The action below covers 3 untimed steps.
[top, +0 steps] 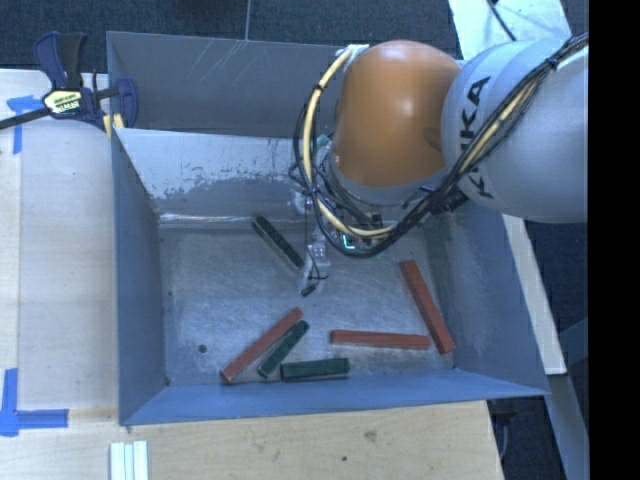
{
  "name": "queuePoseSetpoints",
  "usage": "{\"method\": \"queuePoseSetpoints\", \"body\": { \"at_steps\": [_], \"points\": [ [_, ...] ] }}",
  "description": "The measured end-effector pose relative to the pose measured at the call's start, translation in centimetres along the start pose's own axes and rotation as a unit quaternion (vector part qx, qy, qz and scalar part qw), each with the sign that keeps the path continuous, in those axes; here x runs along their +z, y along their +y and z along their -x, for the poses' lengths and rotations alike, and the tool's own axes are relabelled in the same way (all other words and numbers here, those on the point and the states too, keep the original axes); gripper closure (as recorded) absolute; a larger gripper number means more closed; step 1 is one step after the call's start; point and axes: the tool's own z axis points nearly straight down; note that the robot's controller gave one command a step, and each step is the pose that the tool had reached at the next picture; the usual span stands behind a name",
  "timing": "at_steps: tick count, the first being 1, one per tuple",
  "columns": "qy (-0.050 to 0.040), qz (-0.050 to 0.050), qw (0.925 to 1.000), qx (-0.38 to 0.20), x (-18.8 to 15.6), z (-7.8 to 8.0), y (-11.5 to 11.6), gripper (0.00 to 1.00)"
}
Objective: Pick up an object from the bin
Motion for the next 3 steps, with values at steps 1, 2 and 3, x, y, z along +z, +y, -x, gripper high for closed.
{"method": "queuePoseSetpoints", "body": {
  "at_steps": [1, 2, 3],
  "points": [
    [-0.0037, 0.001, 0.9996, 0.026, 14.1, 2.2, -2.6, 0.00],
    [-0.0031, -0.001, 0.9871, 0.160, 14.0, 5.3, -10.6, 0.00],
    [0.0006, -0.001, 0.9697, 0.244, 14.1, 5.8, -5.3, 0.00]
  ]
}}
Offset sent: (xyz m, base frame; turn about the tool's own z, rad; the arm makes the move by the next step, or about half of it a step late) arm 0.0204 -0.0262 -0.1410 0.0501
